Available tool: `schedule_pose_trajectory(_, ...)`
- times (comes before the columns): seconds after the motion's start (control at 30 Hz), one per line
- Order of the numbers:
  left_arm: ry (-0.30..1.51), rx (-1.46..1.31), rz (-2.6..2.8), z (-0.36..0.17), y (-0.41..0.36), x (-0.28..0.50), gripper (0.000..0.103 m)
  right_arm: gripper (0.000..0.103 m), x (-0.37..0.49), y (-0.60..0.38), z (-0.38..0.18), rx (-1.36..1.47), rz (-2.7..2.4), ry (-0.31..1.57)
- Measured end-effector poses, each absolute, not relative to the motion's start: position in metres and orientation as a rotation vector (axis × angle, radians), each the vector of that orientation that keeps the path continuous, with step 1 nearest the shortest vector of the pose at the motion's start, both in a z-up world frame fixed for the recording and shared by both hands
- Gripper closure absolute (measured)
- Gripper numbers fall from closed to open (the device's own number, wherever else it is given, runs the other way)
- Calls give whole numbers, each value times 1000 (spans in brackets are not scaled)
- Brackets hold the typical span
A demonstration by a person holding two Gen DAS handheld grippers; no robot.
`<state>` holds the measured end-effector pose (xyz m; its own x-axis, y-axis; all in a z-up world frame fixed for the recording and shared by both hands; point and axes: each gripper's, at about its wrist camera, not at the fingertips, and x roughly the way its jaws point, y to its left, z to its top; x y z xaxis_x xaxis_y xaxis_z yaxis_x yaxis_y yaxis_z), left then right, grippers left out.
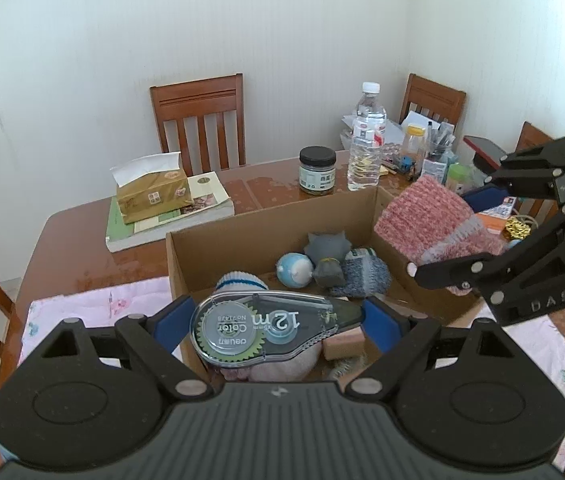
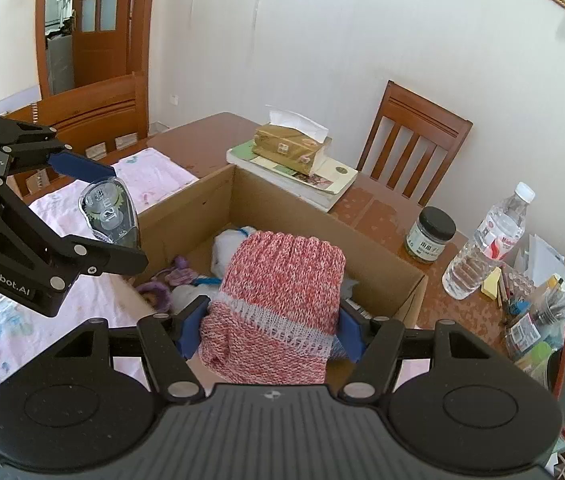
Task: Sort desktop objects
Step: 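Lift the tape dispenser and pink sock and carry both over the box, then open the left tool to drop the dispenser while the right tool releases the sock into the box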
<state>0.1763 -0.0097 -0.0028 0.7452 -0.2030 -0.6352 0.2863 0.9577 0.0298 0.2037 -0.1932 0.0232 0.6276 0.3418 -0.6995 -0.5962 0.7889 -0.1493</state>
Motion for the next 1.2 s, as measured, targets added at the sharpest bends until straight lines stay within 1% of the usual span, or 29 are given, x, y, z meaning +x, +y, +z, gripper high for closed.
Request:
schedule_pose_trajectory(0.23,709,147,-264,-12,-13,207,13,32,242,-192,17,-373,529,748)
schedule_pose_trajectory(0.47,790,190,-261,-29,-21,239,13,32,276,-188,2,-385,508,817)
schedule_pose_trajectory(0.67,831,201,-230,-39,-22,252,13,32,300,-187,-5,-384,467,868)
schedule_pose_trajectory(0.73,836,197,-224,-40,-22,253,12,32,305,-189,-7,-376,451,883)
schedule_pose_trajectory(0.8,829,192,-214,-39,-21,253,9,27,307,-192,-8,-360,442,900)
schedule_pose_trajectory(0.83,822,190,-211,-39,-21,252,6,21,307,-193,-9,-352,437,900)
schedule_pose_trajectory(0.87,815,188,-207,-38,-21,251,5,12,306,-194,-10,-351,429,891)
schedule_pose_trajectory(0.93,792,185,-203,-36,-21,247,4,4,303,-195,-9,-351,423,874)
schedule_pose_trajectory(1.2,766,192,-205,-26,-22,237,4,1,289,-197,-2,-347,432,856)
